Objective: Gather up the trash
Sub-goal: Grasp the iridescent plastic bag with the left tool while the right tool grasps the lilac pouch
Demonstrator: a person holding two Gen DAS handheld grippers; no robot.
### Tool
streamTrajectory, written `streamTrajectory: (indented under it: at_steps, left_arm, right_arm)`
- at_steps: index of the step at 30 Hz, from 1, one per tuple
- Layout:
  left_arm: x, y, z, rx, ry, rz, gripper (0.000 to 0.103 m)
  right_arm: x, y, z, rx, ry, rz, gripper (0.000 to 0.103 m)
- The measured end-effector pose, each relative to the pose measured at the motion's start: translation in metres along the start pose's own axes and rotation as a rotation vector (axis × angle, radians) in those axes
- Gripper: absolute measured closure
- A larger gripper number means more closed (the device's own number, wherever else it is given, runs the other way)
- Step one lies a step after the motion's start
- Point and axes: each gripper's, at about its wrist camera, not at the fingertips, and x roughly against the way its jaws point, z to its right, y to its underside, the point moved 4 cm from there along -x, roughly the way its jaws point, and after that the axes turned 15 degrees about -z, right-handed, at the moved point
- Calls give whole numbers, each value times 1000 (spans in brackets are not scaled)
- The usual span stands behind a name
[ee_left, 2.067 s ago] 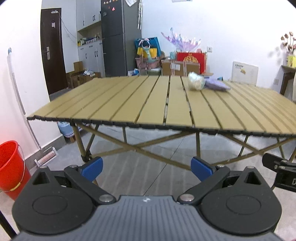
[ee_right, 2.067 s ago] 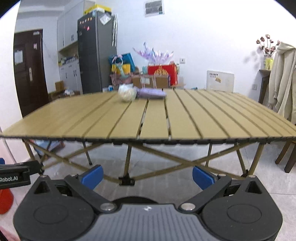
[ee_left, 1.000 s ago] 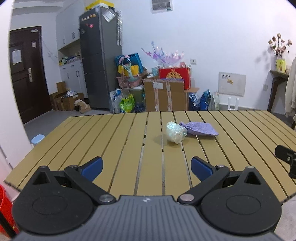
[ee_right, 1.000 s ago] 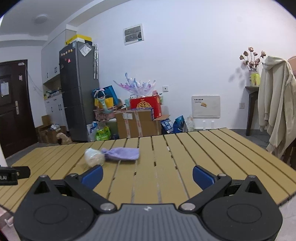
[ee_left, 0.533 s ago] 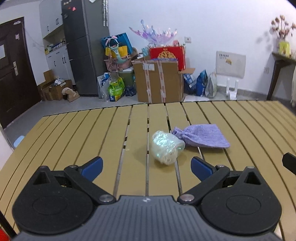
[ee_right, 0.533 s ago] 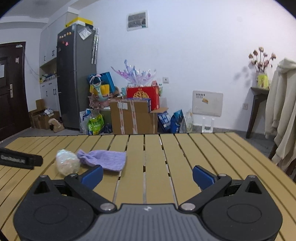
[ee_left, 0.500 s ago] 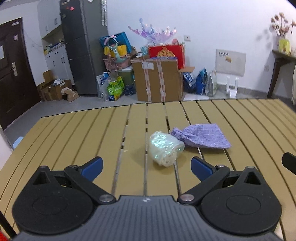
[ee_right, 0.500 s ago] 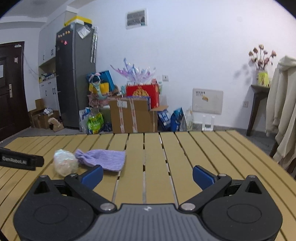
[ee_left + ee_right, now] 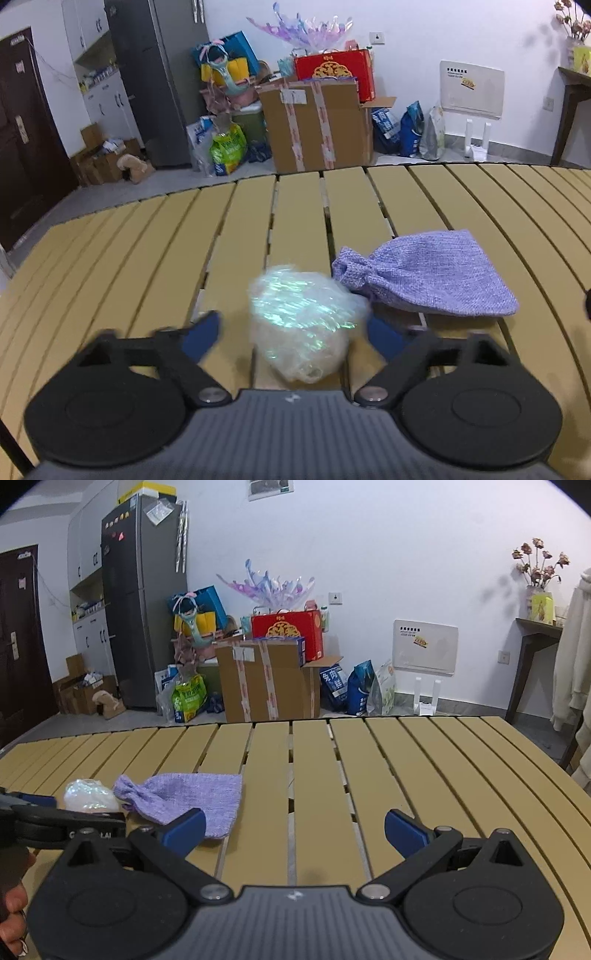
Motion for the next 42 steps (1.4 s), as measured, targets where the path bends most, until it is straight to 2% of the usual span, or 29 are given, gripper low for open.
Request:
streamTrajectory:
  at_steps: [2,5,13,17,25,31,38,40,42]
  left_arm:
    - [-3,0,-4,-2,27,-12,56]
    - [3,2,-11,-8,40,14,60]
    - [23,8,-42,5,17,73,60]
    - [26,11,-65,31,-3,85,60]
    - [13,16,-113,94,-28,93,60]
    - [0,26,-125,122,-23,111,60]
    - [2,27,-135,167,10,145,60]
    - [2,27,-137,177,20,149,60]
    - [1,28,-139,184,25,144,60]
  right_arm:
    - [-7,-3,-6,8,-6,-8,0]
    - [-12,-4,-14,18,-11,-15,0]
    - [-17,-9,-41,47,-18,-15,0]
    - [-24,-17,-64,49,-53,-28,0]
    - [-45,-29,-116,107,-57,-38,0]
    - [-79,-35,-144,125,-30,-106,2]
    - [-105,-29,-157,150,25,-152,13]
    - [-109,-29,-156,146,21,-142,20]
    - [-110,-29,-154,123,11,-140,33]
